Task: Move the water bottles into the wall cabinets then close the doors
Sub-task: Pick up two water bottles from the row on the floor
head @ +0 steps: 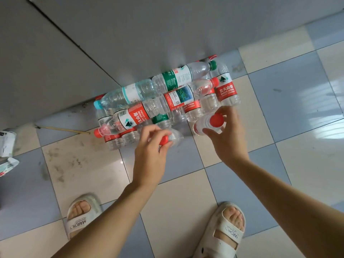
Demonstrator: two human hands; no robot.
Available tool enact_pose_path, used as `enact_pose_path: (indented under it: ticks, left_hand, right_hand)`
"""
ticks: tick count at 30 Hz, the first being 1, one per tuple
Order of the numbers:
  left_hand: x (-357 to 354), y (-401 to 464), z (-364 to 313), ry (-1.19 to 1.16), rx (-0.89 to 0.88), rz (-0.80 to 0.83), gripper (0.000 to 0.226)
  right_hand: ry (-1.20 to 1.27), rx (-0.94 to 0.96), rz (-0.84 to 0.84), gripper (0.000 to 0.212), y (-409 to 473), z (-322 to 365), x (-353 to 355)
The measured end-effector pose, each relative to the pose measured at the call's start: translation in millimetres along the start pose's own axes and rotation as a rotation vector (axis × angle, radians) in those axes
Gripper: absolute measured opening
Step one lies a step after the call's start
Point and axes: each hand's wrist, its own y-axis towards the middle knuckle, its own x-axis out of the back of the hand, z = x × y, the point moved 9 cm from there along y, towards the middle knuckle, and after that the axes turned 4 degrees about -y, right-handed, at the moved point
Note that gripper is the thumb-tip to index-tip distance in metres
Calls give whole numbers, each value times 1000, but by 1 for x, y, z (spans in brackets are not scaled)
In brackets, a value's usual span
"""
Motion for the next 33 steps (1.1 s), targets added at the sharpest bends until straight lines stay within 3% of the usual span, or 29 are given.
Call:
enact_pose_path:
  ticks: [9, 17, 23, 30, 33]
  left_hand:
    - [-42, 21, -38, 222, -282, 238, 35]
    - [-54, 22, -19, 128, -101, 294, 53]
    - [-75, 16, 35, -13, 207, 281, 99]
    - [-99, 16, 63, -64, 218, 163, 81]
    - [-102, 15, 65, -87, 221, 130, 72]
  right_hand:
    - [-131, 76, 40, 53, -10, -16, -11]
    - [-100, -12, 176, 65, -6, -35, -14]
    - [-107, -150, 309, 92, -10, -69, -18]
    - [36, -180, 337, 107, 5, -79, -45]
    - [95, -183, 304, 90, 10, -81, -53]
